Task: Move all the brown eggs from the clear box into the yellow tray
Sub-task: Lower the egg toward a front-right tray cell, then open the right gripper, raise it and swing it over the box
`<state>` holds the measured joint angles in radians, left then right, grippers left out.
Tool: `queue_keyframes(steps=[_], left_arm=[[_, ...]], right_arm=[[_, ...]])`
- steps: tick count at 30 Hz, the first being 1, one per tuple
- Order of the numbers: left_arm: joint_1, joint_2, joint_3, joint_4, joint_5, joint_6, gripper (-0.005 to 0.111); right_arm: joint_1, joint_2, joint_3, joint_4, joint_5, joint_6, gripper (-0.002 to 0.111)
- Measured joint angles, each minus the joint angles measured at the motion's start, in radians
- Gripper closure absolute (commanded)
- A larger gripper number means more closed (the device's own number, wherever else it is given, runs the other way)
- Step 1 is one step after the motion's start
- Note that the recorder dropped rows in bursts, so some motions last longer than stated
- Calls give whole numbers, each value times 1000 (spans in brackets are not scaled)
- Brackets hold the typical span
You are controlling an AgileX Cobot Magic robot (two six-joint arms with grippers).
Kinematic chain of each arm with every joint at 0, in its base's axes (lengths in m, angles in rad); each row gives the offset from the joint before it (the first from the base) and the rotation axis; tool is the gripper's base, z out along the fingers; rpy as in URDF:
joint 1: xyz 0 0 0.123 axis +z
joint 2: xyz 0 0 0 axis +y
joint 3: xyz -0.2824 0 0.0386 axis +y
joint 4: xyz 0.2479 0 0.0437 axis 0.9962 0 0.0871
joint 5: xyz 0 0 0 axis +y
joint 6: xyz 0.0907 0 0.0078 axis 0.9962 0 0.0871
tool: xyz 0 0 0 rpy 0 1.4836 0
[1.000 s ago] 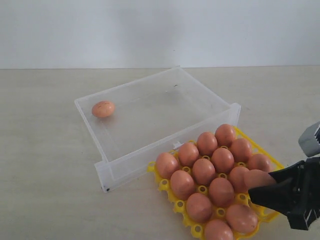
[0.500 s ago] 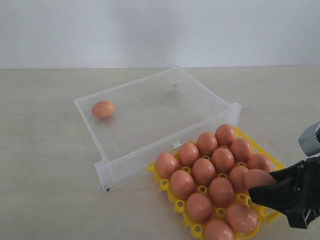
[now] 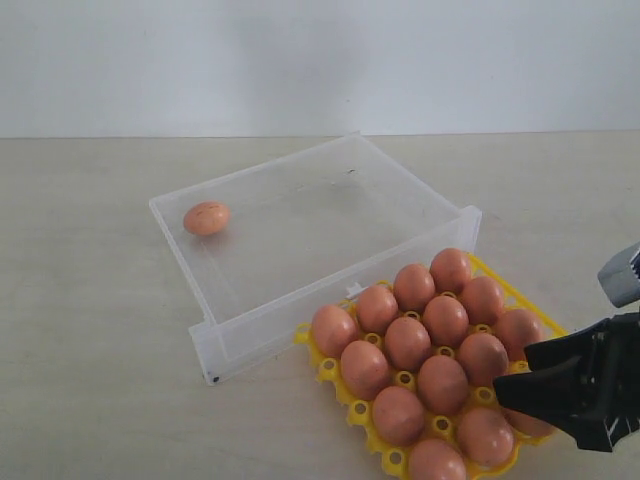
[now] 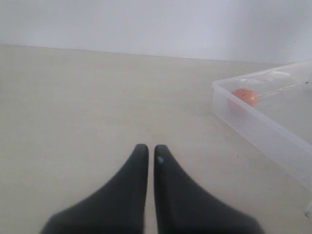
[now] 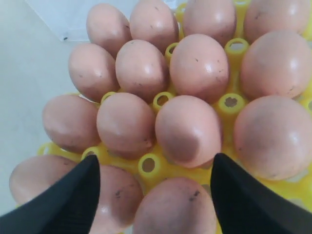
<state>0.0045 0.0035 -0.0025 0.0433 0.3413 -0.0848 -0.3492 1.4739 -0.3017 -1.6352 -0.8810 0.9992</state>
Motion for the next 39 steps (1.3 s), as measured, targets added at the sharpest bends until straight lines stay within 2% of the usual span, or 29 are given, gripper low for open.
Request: queue_keyframes(steps=[5,8,10,11,14,15,20,25,27,29,32,34,37,39], left_arm=[[0,0,0,0,0,0,103],[0,0,0,0,0,0,103],[0,0,0,0,0,0,103],[0,0,0,0,0,0,103],[0,0,0,0,0,0,103],[0,0,0,0,0,0,103],[0,0,0,0,0,0,103],[0,0,0,0,0,0,103],[0,0,0,0,0,0,103],[0,0,0,0,0,0,103],[0,0,0,0,0,0,103],[0,0,0,0,0,0,103],[0,0,0,0,0,0,103],[0,0,0,0,0,0,103]], right_arm=[[0,0,0,70,-18,0,50],[0,1,0,187,-80,-7,50],[0,1,0,285,-161,-10,55],[0,1,0,336,-205,-12,60],[8,-5,-8,458,-301,47,92],[13,-11,-20,474,-307,103,109],[81,-58,-169,374,-315,287,109],[268,-92,-389,244,-296,339,109],[377,-108,-494,118,-167,348,109],[507,-118,-573,-8,59,383,109],[706,-117,-626,-97,554,417,109],[805,-95,-652,-113,857,416,109],[864,-18,-714,-77,1196,245,109],[868,64,-792,78,1357,2,109]])
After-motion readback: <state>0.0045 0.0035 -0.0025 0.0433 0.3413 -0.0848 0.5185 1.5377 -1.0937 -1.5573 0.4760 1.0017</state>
